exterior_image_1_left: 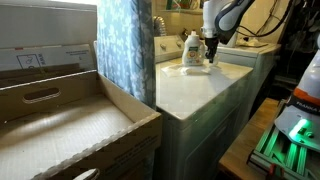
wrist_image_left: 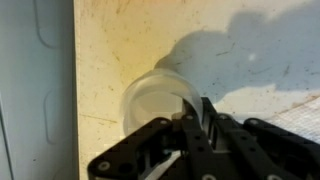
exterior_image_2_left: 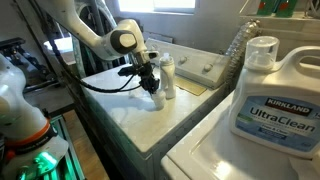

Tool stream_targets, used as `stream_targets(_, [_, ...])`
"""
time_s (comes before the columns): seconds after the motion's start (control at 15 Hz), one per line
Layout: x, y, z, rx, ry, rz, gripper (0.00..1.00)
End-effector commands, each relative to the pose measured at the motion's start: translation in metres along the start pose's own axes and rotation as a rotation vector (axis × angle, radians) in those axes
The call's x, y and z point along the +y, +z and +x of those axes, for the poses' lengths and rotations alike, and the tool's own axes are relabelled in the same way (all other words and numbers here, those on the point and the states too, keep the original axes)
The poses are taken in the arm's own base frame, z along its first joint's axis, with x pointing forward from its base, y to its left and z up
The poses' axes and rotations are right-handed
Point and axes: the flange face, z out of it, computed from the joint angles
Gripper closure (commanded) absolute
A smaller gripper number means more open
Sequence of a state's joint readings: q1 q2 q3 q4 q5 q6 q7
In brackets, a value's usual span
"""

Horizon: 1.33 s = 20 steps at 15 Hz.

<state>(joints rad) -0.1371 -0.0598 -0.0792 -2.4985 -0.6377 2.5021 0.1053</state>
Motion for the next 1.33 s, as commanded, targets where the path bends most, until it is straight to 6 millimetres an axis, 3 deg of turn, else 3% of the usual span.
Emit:
stream_targets(0.0, [-0.015, 0.01, 0.002, -0.083, -0.07, -0.013, 0.97])
stream_targets(0.53, [-0.031, 0.012, 0.017, -0.135, -0.204, -0.094, 0.97])
stream_targets(0.6, [-0.032, 0.012, 0.02, -0.13, -0.206, -0.094, 0.76])
stream_targets(0.67, [-0.034, 0.01, 0.023, -0.122, -0.208, -0.087, 0.63])
stream_targets(1.27, [-0.048, 0.003, 0.038, -0.085, -0.241, -0.007, 0.0])
